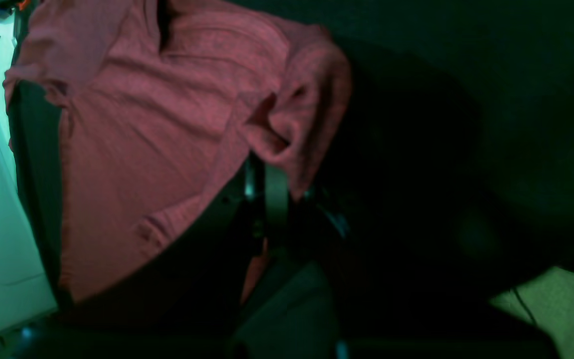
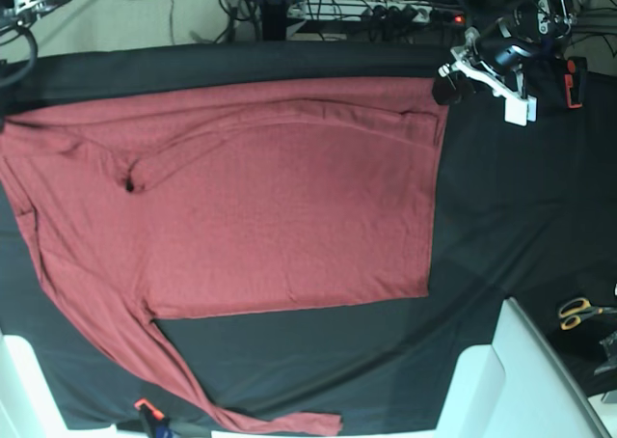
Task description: Fold the T-shirt properly
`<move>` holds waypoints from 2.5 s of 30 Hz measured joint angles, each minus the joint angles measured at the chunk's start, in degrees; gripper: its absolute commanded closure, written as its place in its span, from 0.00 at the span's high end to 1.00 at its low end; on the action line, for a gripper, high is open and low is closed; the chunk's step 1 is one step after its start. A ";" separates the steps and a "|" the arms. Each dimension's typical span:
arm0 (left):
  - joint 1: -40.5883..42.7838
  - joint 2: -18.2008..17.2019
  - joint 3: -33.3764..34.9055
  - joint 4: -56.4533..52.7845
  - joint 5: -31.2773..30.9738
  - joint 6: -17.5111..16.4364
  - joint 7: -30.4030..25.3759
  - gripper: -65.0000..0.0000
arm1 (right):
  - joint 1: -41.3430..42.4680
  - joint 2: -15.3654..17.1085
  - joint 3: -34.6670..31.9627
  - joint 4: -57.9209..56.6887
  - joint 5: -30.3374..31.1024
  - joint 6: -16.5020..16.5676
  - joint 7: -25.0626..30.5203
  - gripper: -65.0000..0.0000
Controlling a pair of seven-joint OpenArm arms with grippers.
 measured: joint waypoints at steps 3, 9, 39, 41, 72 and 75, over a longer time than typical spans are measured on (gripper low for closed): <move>0.15 -0.33 0.00 0.00 0.07 0.04 0.04 0.00 | -1.36 -0.22 -0.02 0.02 0.22 0.02 0.11 0.00; 1.44 -0.63 0.00 0.20 0.11 0.04 0.04 0.00 | -2.38 -0.46 -0.07 1.46 0.22 0.15 -0.09 0.00; 2.67 -1.05 0.00 -4.22 0.26 -0.15 -0.44 0.00 | -5.60 -2.71 -0.04 4.59 -0.02 0.20 -0.44 0.00; 2.64 -1.07 0.00 -4.22 0.24 -0.15 -0.46 0.00 | -5.70 -2.71 -0.04 4.59 -0.02 0.22 -0.39 0.00; 2.67 -1.07 0.00 -4.04 0.26 -0.15 -0.46 0.00 | -7.74 -3.48 0.20 4.66 0.00 0.22 -0.20 0.00; 2.67 -1.07 0.00 -4.04 0.24 -0.15 -0.46 0.00 | -7.72 -3.48 0.07 4.63 0.02 0.22 -0.20 0.01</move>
